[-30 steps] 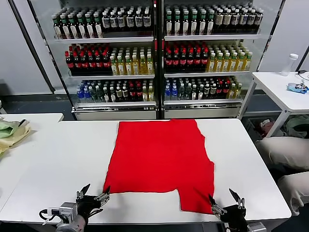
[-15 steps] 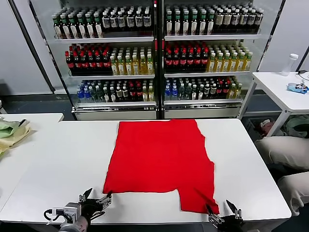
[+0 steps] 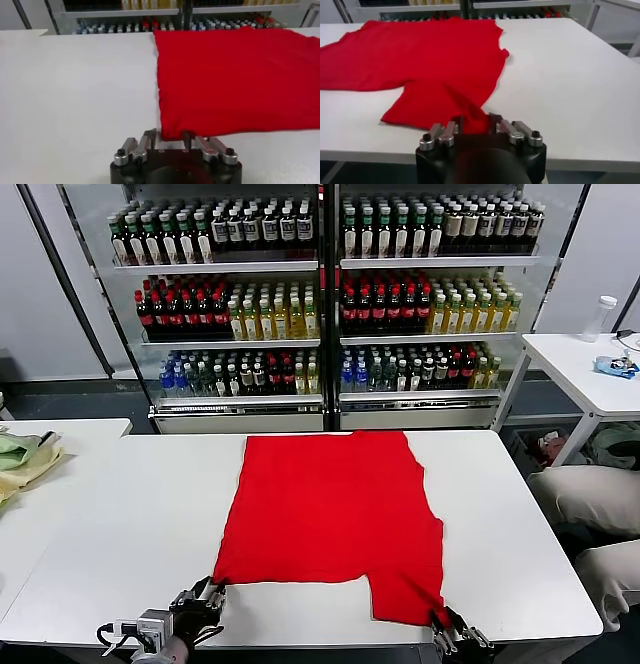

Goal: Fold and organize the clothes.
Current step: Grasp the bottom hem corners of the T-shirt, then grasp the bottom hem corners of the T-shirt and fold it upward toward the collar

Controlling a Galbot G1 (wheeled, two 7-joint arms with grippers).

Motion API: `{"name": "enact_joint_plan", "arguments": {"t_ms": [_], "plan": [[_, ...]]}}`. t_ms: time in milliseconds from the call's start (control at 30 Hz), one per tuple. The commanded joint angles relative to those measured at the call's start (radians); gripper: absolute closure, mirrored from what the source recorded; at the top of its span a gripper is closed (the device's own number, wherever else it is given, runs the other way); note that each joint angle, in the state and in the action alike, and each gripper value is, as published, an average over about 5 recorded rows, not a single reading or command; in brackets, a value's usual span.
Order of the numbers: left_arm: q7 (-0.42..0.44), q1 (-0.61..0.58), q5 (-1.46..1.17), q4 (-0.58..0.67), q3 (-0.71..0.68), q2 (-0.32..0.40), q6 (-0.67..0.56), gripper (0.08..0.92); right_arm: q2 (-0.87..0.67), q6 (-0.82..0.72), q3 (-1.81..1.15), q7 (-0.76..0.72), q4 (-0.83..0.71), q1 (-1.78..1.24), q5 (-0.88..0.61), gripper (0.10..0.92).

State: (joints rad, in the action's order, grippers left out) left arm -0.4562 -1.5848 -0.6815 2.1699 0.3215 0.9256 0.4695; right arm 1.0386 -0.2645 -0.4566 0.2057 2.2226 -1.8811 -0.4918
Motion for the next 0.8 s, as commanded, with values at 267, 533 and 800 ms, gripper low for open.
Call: {"name": "enact_joint_plan", "arguments": {"t_ms": [267, 533, 800], "plan": [[-0.001, -0.188, 0.044, 0.151, 0.073, -0.043, -0.036, 0.920, -0.051, -0.025, -0.197, -0.078, 0.188, -0.106, -0.039, 0.910], [-0.082, -0.485, 0.107, 0.306, 0.141, -0.101, -0.099, 0.921, -0.012, -0.055, -0.276, -0.097, 0.330, -0.277, -0.008, 0.910], [-0.114, -0.549, 0.111, 0.326, 0.210, -0.114, -0.134, 0.921, -0.006, -0.052, -0.242, -0.085, 0.337, -0.237, -0.008, 0.910]]}}
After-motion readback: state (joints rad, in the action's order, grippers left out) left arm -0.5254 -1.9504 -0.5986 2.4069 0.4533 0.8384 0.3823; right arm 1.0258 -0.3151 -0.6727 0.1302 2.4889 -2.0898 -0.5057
